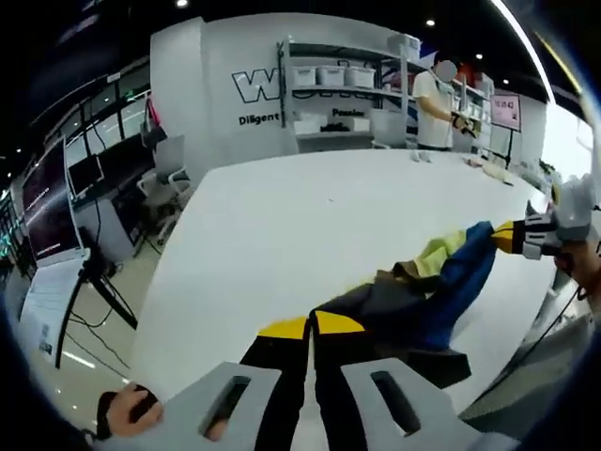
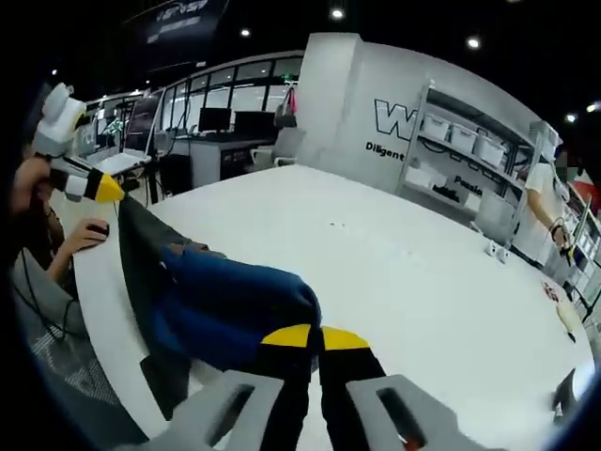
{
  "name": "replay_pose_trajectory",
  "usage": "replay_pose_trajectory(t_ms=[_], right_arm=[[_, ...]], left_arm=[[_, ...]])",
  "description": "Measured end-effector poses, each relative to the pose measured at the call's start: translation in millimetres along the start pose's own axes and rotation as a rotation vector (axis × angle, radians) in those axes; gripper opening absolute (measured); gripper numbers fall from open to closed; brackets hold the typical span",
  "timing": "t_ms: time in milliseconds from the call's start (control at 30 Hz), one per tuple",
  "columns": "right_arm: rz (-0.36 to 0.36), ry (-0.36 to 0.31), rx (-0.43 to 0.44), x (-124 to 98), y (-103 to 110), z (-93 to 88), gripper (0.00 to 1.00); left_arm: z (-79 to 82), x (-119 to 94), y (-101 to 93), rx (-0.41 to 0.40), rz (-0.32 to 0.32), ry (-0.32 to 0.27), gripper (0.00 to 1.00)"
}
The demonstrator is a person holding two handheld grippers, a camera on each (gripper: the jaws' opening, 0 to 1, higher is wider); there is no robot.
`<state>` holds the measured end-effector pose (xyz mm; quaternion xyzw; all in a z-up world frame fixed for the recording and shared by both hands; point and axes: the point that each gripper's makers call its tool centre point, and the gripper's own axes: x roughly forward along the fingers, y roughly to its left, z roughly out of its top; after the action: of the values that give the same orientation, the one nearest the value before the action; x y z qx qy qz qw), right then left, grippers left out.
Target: Fold the garment on the visible template until the final outline fits inside the template.
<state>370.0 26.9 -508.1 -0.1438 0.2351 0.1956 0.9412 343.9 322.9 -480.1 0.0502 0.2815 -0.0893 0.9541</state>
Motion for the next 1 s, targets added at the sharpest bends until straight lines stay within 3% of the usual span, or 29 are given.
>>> replay_pose_trajectory(t_ms=[133, 300, 600, 1000], right_arm=[[-0.007, -0.025, 0.004, -7.5, -5.0, 9.4, 0.0], [-0.016, -0.057, 0.009, -18.8, -11.9, 21.0, 0.0], [-0.016, -0.111, 0.043, -41.5, -23.4, 44.2, 0.0], [-0.053, -0.136, 0.074, -64.9, -47.2, 56.4, 0.0]], left_arm=[[5.0, -3.7, 10.7, 0.011, 0.029, -0.011, 0.0], [23.1, -16.8, 23.8, 0.021, 0.055, -0.046, 0.0], [52.6, -41.6, 23.5, 0.046, 0.042, -0.095, 0.0], [68.7, -65.7, 42.7, 0.046, 0.099, -0.145, 0.0]])
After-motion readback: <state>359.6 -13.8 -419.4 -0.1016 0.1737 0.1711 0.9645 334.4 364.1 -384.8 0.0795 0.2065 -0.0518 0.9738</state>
